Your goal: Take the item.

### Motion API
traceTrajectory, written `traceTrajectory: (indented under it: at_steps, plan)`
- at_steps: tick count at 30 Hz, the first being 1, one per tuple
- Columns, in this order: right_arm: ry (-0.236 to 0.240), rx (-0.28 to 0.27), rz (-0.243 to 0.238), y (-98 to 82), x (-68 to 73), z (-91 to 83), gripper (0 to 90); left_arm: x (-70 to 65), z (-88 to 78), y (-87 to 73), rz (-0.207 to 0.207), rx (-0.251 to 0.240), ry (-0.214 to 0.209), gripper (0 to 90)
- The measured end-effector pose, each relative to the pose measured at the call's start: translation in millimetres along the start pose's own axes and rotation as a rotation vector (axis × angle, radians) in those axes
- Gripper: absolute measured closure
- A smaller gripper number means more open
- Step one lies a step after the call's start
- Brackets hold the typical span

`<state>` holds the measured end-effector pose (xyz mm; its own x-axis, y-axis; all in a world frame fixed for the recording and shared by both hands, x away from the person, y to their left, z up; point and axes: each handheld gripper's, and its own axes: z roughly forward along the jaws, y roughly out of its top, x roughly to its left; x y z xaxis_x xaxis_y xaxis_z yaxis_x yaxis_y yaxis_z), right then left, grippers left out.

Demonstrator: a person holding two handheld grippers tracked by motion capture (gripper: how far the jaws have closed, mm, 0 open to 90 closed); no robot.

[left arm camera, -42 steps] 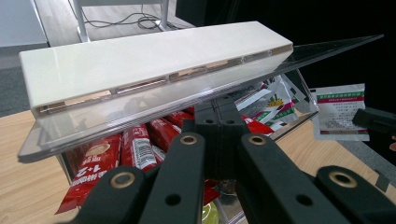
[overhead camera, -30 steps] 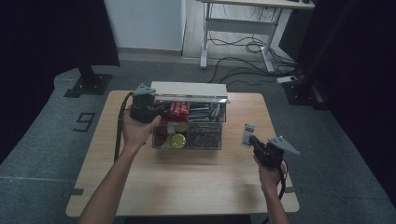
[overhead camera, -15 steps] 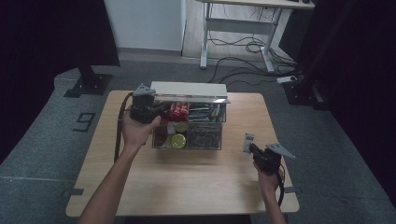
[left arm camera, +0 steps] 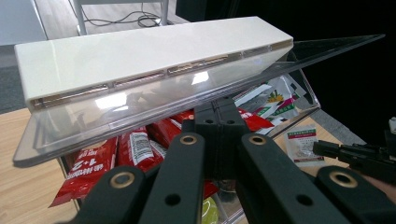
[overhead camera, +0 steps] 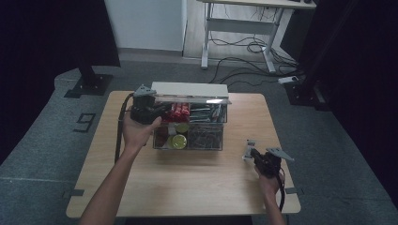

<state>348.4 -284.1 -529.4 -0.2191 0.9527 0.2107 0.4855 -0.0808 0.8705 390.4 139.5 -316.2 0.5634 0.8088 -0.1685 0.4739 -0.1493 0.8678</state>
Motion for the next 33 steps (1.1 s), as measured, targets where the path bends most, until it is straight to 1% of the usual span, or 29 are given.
traceTrajectory:
  at_steps: [2,6,8,14,17,18,20,22,24,26,31,33]
  plan:
    - [-0.003,0.007,0.006,-0.9,-3.5,0.7,87.1,0.0,0.0,-0.1,0.0,0.0,0.0,90.0]
    - [-0.022,0.021,0.028,-4.7,-11.3,3.1,86.3,0.0,-0.1,-0.2,0.0,0.001,0.0,90.0]
    - [-0.033,0.029,0.033,-6.4,-14.8,3.7,85.0,0.0,-0.1,-0.1,0.0,0.001,-0.001,90.0]
    - [-0.078,0.067,0.026,-11.4,-21.6,7.8,79.3,0.0,0.1,-0.3,0.0,0.002,0.0,90.0]
    - [-0.101,0.081,0.012,-13.7,-22.5,9.2,74.1,-0.1,0.0,-0.3,0.0,0.003,0.0,90.0]
    - [-0.108,0.082,0.007,-14.1,-22.5,9.1,70.8,-0.1,0.1,-0.3,0.0,0.003,0.001,90.0]
    - [-0.129,0.079,0.004,-14.0,-22.0,8.2,63.3,0.0,0.1,-0.4,0.0,0.004,0.0,90.0]
    - [-0.142,0.067,0.005,-13.2,-22.1,6.3,59.5,0.1,0.0,-0.6,0.001,0.004,0.0,90.0]
    - [-0.14,0.05,0.013,-11.7,-22.0,3.0,55.2,0.4,-0.1,-0.7,-0.001,0.003,0.0,90.0]
    - [-0.131,0.039,0.016,-10.8,-21.3,0.5,53.7,0.4,-0.2,-0.9,-0.004,0.003,0.0,90.0]
    - [-0.082,0.013,0.017,-9.5,-17.9,-5.1,51.2,-0.2,-0.3,-1.4,-0.003,0.002,-0.001,90.0]
    - [-0.073,0.007,0.015,-9.4,-16.3,-6.3,51.1,-0.4,-0.7,-1.7,-0.004,0.002,-0.001,90.0]
